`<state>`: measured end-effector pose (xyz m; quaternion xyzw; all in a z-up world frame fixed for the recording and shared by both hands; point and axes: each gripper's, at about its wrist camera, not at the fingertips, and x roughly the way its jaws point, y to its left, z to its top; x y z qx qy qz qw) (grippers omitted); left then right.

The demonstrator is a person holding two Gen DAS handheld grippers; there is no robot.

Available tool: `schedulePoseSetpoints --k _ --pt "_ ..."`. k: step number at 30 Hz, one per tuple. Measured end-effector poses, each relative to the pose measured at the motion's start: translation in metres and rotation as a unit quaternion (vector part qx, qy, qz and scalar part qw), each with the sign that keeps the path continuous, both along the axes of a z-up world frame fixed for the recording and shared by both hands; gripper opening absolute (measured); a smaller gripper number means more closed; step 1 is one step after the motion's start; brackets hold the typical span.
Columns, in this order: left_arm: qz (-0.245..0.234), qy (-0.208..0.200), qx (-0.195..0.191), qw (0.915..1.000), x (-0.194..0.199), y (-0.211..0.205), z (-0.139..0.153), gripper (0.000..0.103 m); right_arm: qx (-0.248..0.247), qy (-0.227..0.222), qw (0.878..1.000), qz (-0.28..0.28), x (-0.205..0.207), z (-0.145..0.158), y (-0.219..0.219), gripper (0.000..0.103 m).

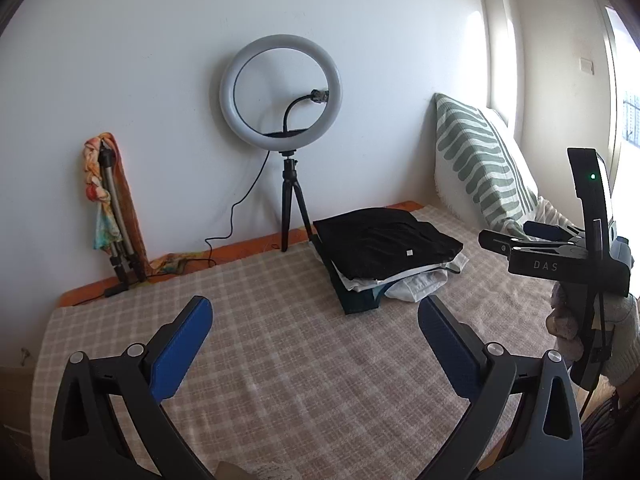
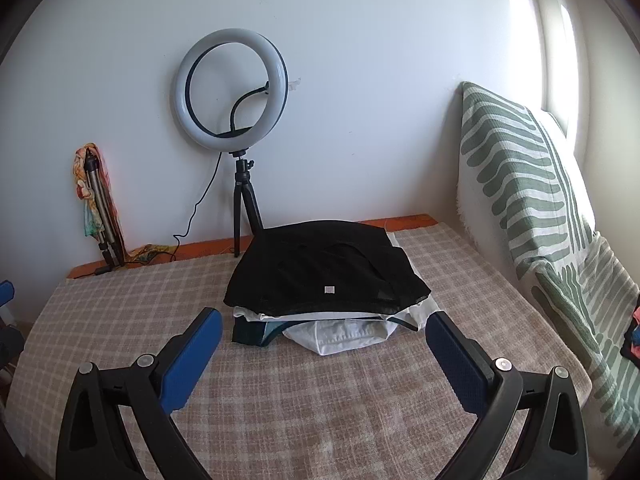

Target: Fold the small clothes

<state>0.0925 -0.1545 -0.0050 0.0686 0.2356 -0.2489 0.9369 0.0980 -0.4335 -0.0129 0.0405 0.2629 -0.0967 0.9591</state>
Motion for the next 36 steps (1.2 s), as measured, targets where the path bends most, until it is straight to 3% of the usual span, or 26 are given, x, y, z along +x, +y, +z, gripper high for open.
schedulePoseSetpoints --k 6,14,25,36 --pt "0.014 0.025 -0.018 0.9994 0.004 0.007 -0.018 0.102 -0.022 -0.015 1.0 -0.006 -0.002 -0.007 0.01 0.103" --pt "0.029 0.031 -0.011 0.999 0.005 0.009 -0.023 0.102 -0.004 -0.036 0.999 -0.011 -0.006 -0.003 0.01 0.103" --pt "0.035 0.0 0.005 0.9994 -0.007 0.008 -0.027 0.102 -0.026 -0.046 0.998 -0.017 -0.007 -0.004 0.012 0.103" --pt "0.036 -0.004 0.006 0.9993 -0.006 0.01 -0.027 0.102 -0.029 -0.046 0.998 -0.014 -0.005 -0.006 0.015 0.103"
